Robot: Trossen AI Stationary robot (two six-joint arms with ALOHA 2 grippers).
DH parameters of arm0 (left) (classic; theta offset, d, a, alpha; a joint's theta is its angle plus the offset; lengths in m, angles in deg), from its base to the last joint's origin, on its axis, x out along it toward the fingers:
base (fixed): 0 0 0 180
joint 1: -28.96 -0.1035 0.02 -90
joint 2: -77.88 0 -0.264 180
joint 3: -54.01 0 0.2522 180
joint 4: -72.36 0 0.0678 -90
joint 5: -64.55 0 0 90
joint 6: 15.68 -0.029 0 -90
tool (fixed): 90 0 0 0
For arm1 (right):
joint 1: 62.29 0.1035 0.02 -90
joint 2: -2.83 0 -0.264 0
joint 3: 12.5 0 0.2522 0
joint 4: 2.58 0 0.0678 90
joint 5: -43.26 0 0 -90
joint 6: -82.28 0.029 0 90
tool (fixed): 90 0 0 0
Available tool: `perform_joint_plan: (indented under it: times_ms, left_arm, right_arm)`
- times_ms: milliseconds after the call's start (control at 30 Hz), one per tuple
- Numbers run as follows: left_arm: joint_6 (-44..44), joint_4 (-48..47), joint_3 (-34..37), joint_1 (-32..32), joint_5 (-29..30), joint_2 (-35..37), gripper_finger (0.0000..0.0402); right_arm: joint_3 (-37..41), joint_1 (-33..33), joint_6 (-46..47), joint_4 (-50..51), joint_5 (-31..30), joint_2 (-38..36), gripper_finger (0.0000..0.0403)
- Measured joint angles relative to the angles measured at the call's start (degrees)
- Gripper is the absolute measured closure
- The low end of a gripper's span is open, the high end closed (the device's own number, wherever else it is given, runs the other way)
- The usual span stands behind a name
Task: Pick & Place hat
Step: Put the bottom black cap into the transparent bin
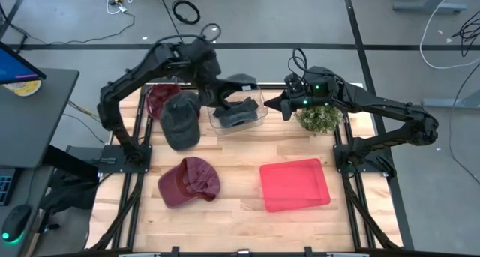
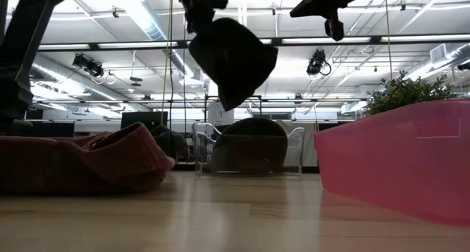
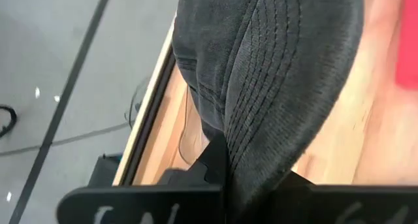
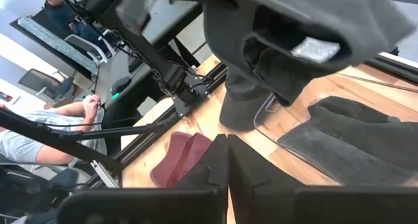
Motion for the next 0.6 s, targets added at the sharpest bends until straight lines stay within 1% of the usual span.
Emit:
perform_joint_plan:
  times_ms: [267,467,600]
  left_arm:
    - [-1.0,-3.3,0.0,1.2,2.9,-5.9,0.0391]
    - [-3.7,-4.9,0.0,1.4,9.2,-10.3,0.0391]
    - [-6.1,-4.8,0.0,1.7,9.3,-12.8,0.0391]
  right_arm:
    - [0.0,0.0,0.1,0.7,-1.4,0.0,0.0399]
    - [0.0,0.0,0.2,0.7,-1.5,1.0,0.0399]
    - [0.0,0.0,0.9,0.8,-1.2,2.6,0.0399]
